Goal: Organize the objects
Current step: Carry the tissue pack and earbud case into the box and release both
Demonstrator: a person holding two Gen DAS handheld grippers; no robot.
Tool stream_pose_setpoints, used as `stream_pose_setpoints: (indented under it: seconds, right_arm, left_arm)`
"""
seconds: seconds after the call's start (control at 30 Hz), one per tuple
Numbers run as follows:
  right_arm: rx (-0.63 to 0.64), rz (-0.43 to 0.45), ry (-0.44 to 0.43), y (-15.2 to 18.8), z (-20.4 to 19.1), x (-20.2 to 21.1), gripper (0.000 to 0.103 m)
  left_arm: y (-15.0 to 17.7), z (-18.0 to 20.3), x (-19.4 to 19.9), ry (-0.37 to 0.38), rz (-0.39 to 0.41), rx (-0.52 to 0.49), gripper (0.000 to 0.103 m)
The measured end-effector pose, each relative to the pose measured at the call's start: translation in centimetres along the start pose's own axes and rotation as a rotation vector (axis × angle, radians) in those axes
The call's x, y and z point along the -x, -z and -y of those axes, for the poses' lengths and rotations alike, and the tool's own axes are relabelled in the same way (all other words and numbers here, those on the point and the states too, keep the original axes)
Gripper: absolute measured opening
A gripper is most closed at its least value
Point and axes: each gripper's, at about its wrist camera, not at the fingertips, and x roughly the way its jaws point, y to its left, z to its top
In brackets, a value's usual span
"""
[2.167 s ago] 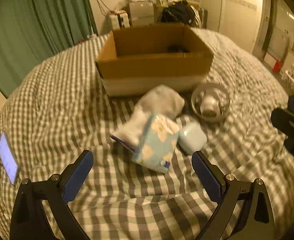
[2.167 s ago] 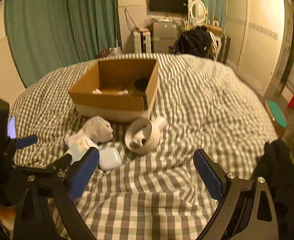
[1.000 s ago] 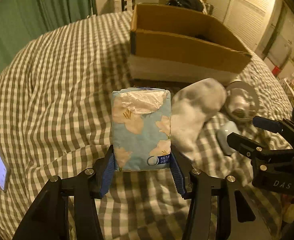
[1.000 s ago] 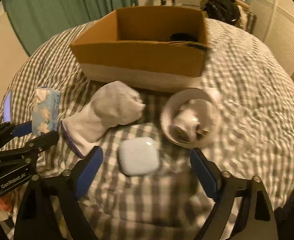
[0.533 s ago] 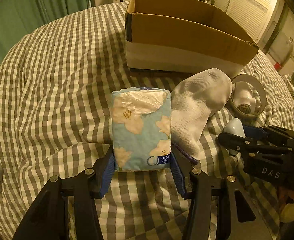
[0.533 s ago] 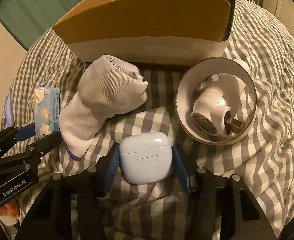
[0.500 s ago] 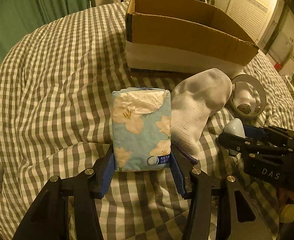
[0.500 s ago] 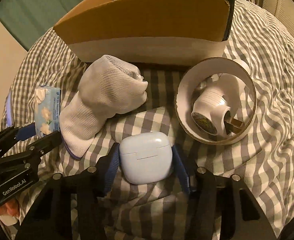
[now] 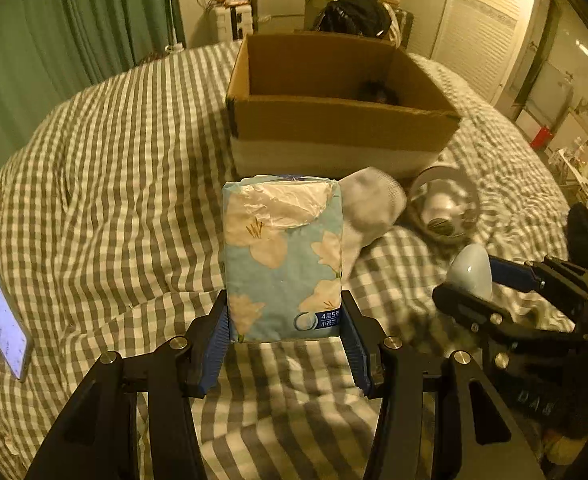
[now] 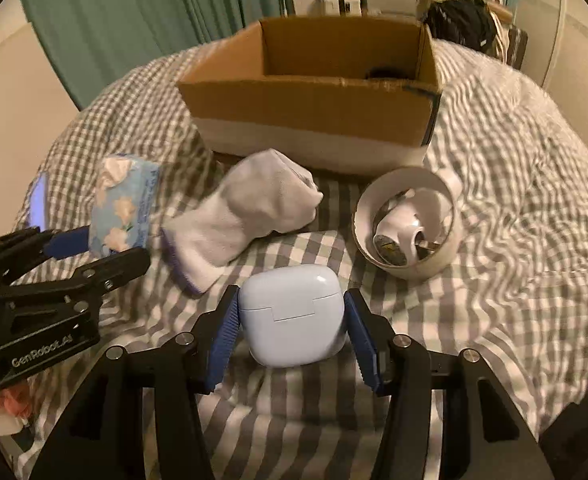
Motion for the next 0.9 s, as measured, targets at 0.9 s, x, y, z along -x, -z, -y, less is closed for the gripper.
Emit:
stream_pose_setpoints:
  seconds: [0.9]
  right_arm:
    - [0.067,0.272,0.006,-3.4,-1.8,13.0,0.052]
  left_arm:
    - [-6.6,2.3,9.6,0.075,0.219,-0.052,0.052]
